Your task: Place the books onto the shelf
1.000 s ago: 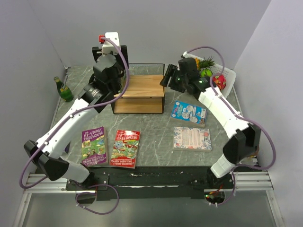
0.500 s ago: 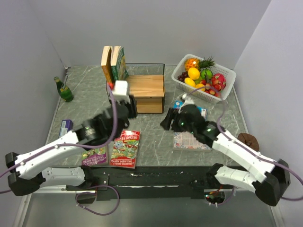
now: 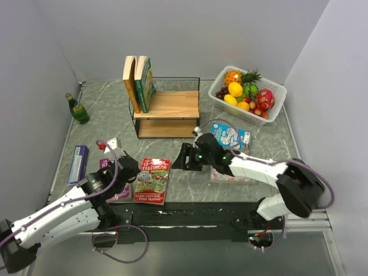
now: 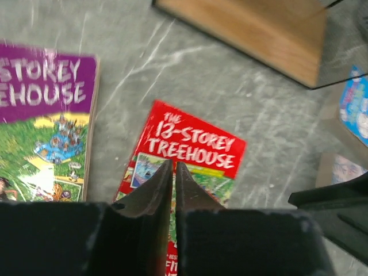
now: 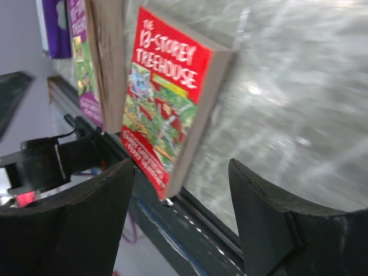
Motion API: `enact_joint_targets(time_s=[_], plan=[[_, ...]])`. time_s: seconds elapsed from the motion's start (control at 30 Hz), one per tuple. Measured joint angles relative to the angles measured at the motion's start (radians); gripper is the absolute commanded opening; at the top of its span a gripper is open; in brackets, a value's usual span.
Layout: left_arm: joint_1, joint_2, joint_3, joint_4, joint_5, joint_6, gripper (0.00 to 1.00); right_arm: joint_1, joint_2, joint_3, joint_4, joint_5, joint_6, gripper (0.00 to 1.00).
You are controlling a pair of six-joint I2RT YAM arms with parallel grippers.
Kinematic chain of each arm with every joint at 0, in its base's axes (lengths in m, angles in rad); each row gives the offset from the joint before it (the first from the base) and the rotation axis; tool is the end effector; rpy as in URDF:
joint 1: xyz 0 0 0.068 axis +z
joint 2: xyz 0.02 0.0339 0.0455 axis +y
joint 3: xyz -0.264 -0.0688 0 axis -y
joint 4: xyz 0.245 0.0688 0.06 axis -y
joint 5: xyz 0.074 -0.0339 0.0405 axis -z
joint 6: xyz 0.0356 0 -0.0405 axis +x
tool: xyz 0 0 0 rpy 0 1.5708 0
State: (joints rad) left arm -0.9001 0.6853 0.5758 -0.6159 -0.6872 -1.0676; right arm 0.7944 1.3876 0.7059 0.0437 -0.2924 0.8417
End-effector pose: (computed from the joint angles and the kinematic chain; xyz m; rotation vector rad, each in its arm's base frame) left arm 0.1057 -0.0969 0.2461 -0.5136 2.0688 -0.3712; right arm 0.1936 0.2118 0.2009 -0.1240 2.4617 1.1506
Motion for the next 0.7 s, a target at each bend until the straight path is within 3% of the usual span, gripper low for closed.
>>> enact_joint_targets(time_s=[0.1, 0.27, 0.57, 0.67, 0.7], plan=[[0.079, 0.023, -0.076, 0.054, 0.108, -0.029, 0.06, 0.023, 0.109, 0.049, 0.043, -0.035, 0.014, 0.73], [0.099, 0.208, -0.119, 0.141, 0.264, -0.067, 0.04, 0.046, 0.254, 0.100, 0.068, -0.047, 0.026, 0.72], [0.103, 0.278, -0.194, 0.267, 0.355, -0.131, 0.04, 0.085, 0.401, 0.203, 0.051, -0.057, 0.020, 0.67], [0.105, 0.294, -0.207, 0.323, 0.369, -0.148, 0.03, 0.095, 0.435, 0.232, 0.065, -0.074, 0.021, 0.61], [0.105, 0.296, -0.213, 0.344, 0.372, -0.153, 0.03, 0.095, 0.439, 0.232, 0.071, -0.076, 0.021, 0.54]])
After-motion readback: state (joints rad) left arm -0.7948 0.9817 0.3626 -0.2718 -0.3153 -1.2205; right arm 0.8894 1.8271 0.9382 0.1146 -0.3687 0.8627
